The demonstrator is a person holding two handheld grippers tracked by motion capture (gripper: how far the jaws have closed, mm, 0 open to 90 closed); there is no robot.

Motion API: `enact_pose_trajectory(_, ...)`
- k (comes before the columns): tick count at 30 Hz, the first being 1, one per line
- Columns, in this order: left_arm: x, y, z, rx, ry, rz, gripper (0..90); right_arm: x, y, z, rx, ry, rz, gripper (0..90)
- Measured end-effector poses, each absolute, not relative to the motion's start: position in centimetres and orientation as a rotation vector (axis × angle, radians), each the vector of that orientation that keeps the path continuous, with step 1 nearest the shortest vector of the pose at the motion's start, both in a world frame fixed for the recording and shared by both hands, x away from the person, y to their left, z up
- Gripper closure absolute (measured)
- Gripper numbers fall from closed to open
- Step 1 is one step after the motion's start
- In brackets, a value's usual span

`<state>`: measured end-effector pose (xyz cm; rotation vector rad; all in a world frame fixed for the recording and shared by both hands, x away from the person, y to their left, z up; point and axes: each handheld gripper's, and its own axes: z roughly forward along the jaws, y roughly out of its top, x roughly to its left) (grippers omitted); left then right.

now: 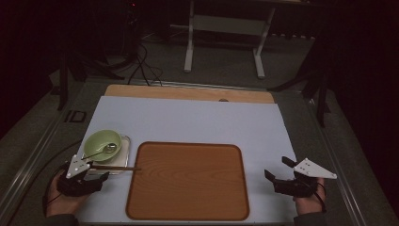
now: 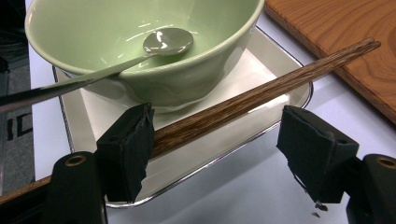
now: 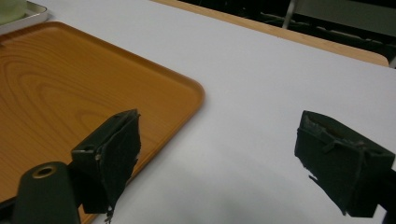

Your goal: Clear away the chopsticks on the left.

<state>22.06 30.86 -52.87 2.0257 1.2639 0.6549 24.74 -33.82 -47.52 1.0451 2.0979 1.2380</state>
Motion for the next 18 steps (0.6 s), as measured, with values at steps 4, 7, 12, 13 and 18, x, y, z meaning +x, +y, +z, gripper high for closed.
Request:
enact_pose_trajectory(4, 21.92, 30.92, -52.86, 2.026, 1.264, 0.665, 30.1, 24.78, -33.87, -47.54, 1.050, 2.100, 1.234, 13.9)
enact_pose_trajectory(7, 21.90, 30.97, -52.79, 2.026, 1.266, 0.661, 31.7, 24.77, -33.90, -47.52, 1.053, 2.098, 1.236, 13.9)
enact_pose_trajectory(12, 21.92, 30.93, -52.85, 2.035, 1.265, 0.679, 32.3, 24.78, -33.89, -47.54, 1.054, 2.101, 1.233, 13.9)
enact_pose_trajectory(13, 21.94, 30.94, -52.86, 2.034, 1.266, 0.680, 31.2, 24.79, -33.89, -47.54, 1.054, 2.101, 1.233, 13.9)
enact_pose_trajectory(18, 22.09, 30.97, -52.94, 2.044, 1.265, 0.692, 30.0, 24.78, -33.91, -47.53, 1.050, 2.101, 1.239, 13.9)
